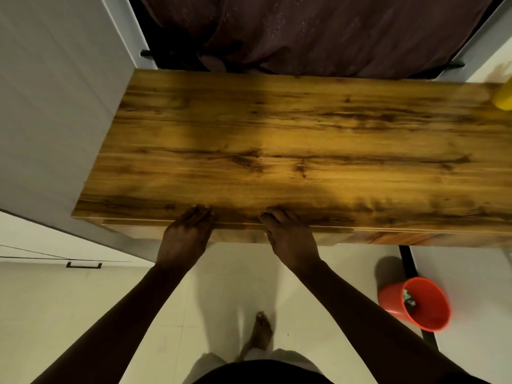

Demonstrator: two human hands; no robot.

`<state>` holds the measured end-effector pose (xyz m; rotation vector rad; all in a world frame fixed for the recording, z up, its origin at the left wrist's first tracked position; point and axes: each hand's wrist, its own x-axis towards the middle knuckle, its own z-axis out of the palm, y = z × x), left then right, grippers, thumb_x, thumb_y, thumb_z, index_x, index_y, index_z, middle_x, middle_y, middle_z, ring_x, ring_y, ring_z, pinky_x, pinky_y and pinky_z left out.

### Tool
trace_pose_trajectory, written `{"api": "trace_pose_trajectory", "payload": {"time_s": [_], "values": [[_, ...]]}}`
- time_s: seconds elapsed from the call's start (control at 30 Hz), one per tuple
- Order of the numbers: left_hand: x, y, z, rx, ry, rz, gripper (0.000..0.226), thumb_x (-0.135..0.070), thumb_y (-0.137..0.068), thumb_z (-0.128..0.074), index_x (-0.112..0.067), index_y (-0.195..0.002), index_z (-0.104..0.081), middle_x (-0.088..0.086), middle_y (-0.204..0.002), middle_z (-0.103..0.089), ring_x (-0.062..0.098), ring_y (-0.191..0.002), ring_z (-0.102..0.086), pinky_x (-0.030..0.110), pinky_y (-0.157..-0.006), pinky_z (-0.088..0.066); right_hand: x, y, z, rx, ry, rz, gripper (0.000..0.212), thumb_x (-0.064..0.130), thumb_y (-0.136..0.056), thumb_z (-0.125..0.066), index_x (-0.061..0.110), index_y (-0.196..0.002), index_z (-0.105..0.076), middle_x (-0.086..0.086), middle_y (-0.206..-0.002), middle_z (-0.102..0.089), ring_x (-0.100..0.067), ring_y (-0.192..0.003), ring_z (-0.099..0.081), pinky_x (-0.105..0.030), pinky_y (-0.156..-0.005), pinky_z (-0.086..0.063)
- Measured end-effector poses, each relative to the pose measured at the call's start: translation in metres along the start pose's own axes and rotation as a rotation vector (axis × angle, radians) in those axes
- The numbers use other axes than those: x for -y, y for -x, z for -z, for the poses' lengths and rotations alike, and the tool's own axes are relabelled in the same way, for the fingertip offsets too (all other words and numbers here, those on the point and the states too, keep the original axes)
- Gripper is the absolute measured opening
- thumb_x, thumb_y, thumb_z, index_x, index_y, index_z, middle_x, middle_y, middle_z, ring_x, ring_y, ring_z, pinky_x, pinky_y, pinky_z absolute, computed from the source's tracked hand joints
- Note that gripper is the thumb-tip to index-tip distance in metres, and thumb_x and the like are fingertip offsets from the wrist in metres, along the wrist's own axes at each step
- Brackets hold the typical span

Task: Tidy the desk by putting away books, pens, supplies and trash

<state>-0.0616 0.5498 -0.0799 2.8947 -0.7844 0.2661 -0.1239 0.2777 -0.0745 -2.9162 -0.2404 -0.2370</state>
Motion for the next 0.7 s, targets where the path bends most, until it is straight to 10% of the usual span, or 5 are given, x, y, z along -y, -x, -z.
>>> {"api": "trace_pose_trajectory", "payload": {"time_s": [0.43, 0.7], "values": [[-0.005, -0.008, 0.012, -0.039, -0.135, -0.059, 0.028, -0.024, -0.086, -0.074, -0.015, -0.113, -0.075, 0.007, -0.103, -0.078, 0.027, -0.095, -0.076, 0.034, -0.051, -0.055, 0.012, -0.008, -0.003, -0.053, 0.105, -0.045, 0.023, 0.014, -0.094, -0.052, 0.025, -0.11, -0.064, 0.003, -0.109, -0.061, -0.025, -0.103, -0.056, -0.036, -0.066, -0.051], [-0.014, -0.021, 0.048, 0.17, 0.076, 0.045, 0.023, -0.047, -0.086, -0.068, -0.026, -0.094, -0.076, -0.007, -0.084, -0.076, 0.015, -0.069, -0.072, 0.024, -0.057, -0.051, 0.035, -0.023, 0.023, 0.097, 0.029, -0.124, 0.031, 0.05, -0.094, -0.046, 0.03, -0.108, -0.065, 0.006, -0.111, -0.066, -0.021, -0.104, -0.062, -0.035, -0.072, -0.054]]}}
